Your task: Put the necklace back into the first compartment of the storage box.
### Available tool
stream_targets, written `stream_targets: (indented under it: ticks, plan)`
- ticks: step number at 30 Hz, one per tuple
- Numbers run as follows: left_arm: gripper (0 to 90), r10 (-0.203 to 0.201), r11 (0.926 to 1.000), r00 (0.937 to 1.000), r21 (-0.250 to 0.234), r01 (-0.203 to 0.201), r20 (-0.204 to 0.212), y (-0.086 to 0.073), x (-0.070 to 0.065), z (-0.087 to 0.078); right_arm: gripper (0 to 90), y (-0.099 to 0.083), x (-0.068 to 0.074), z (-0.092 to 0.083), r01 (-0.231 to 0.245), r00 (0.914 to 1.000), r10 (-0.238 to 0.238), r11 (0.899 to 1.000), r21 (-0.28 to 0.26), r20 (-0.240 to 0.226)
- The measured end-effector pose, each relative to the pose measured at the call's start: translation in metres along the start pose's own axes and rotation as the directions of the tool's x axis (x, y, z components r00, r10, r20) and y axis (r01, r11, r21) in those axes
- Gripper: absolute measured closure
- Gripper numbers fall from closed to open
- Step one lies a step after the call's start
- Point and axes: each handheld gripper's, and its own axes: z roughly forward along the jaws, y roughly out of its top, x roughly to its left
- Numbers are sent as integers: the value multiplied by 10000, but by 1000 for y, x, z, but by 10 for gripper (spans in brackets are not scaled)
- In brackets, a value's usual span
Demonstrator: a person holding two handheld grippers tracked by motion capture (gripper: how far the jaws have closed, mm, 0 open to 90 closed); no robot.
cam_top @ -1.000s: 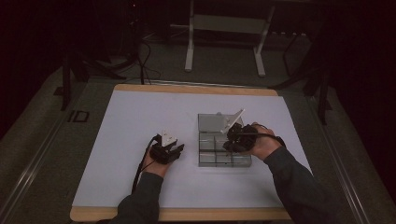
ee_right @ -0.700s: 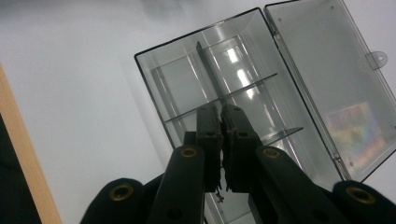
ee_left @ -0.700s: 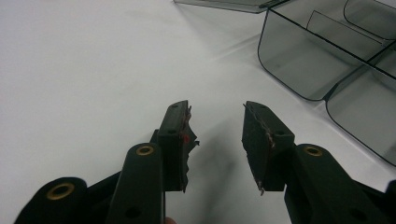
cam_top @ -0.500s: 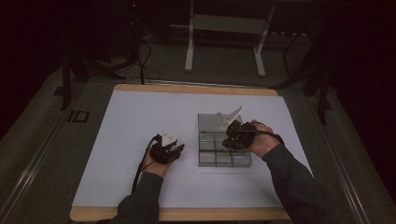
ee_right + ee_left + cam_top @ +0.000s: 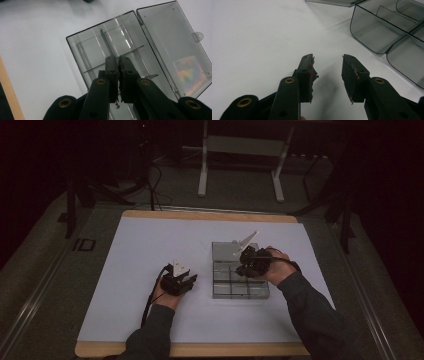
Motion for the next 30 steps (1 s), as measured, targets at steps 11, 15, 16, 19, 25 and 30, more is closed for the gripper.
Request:
stream_targets:
  ticks: [11,15,16,19,25,30]
  plan:
    - [617,-12,10000,10000,-5,12,0,0,0,0,865,3,-5,4,-162,9999,162,9999,56,0]
    - [617,-16,10000,10000,-1,16,8,0,0,0,865,4,-5,5,-159,9999,159,9999,23,10]
    - [617,-18,10000,10000,-1,18,12,0,0,0,865,5,-5,5,-154,9999,154,9999,26,4]
    - [617,-14,10000,10000,4,14,15,0,0,0,865,6,-5,6,-170,9999,170,9998,38,-15]
    - [617,-17,10000,10000,-8,17,12,0,0,0,865,11,-7,8,-117,9999,117,9999,-21,-3]
    - [617,-24,10000,10000,-7,24,7,0,0,0,865,14,-7,9,-99,9999,99,9999,-25,28]
